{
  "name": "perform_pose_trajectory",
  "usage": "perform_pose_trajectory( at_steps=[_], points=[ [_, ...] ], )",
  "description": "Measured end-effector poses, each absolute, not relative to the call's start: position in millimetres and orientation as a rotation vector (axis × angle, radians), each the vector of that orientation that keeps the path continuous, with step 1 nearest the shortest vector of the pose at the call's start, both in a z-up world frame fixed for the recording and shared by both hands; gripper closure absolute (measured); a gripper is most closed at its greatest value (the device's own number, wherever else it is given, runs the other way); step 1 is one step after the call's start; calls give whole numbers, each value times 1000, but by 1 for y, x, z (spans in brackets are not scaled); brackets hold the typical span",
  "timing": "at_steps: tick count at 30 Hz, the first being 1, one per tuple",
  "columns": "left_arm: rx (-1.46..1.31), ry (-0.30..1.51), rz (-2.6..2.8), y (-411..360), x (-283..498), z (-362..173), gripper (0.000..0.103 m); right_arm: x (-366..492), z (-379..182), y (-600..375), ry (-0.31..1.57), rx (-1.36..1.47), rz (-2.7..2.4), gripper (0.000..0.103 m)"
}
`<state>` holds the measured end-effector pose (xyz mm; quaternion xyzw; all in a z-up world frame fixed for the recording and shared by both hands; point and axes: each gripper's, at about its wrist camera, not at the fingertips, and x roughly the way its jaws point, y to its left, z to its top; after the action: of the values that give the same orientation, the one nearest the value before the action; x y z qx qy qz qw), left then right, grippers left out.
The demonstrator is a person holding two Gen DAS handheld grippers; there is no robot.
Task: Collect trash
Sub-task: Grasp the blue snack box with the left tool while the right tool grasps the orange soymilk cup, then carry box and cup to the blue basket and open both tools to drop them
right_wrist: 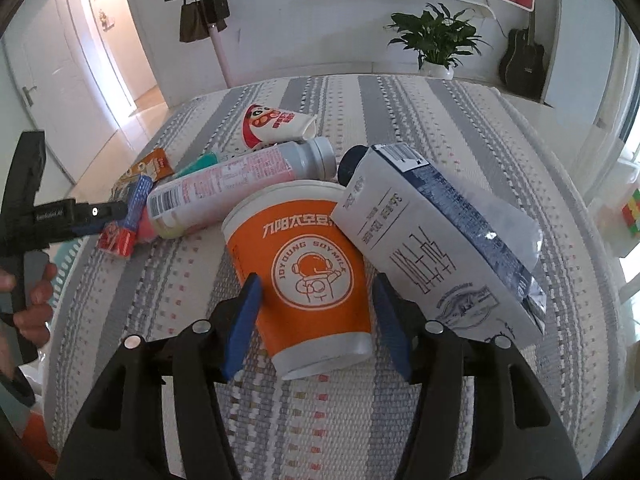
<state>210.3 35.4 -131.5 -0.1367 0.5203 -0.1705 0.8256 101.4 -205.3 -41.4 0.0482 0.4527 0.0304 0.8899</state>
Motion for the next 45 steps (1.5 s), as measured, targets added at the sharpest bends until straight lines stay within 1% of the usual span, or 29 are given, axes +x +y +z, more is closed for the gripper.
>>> perform_pose_trajectory(
  at_steps=[3,7,8,9,10,12,13,14,15,16,20,21,27,28,31,36,39,45],
  points=[
    [-307,1108,-372,32,213,-134,25,106,-43,-205,951,110,74,45],
    [-277,1105,-379,22,210,-135,25,111,-46,-201,962,98,75,40],
    [-277,1109,-384,21,209,-135,27,112,-46,-200,962,96,74,39],
    [-283,1107,-395,18,208,-135,32,113,-46,-200,962,97,73,38],
    [-288,1110,-404,17,209,-134,34,114,-47,-200,964,99,73,37],
    [-297,1126,-423,13,206,-135,45,116,-48,-200,968,103,70,35],
    [-295,1135,-430,11,204,-136,49,117,-49,-200,972,102,68,33],
    [-283,1137,-435,8,202,-135,59,117,-50,-198,976,98,69,32],
    [-266,1133,-440,5,199,-133,74,118,-51,-197,982,93,70,32],
    [-250,1133,-439,3,197,-132,79,120,-52,-194,991,89,75,31],
    [-190,1110,-434,-1,187,-122,85,127,-59,-189,1020,106,89,31],
    [-179,1098,-433,-1,184,-118,86,128,-60,-187,1024,107,88,31],
    [-190,1021,-440,17,169,-93,86,125,-57,-181,1018,122,87,35],
    [-197,1008,-437,22,167,-88,86,123,-54,-179,1009,120,91,37],
    [-223,972,-428,38,159,-75,86,113,-42,-170,975,114,107,38],
    [-293,881,-385,81,143,-38,86,97,-3,-139,876,68,162,38],
    [-326,817,-323,118,131,-8,86,90,32,-101,798,-6,221,38],
    [-370,768,-164,205,104,18,86,89,74,-21,712,-78,391,38]
  ],
)
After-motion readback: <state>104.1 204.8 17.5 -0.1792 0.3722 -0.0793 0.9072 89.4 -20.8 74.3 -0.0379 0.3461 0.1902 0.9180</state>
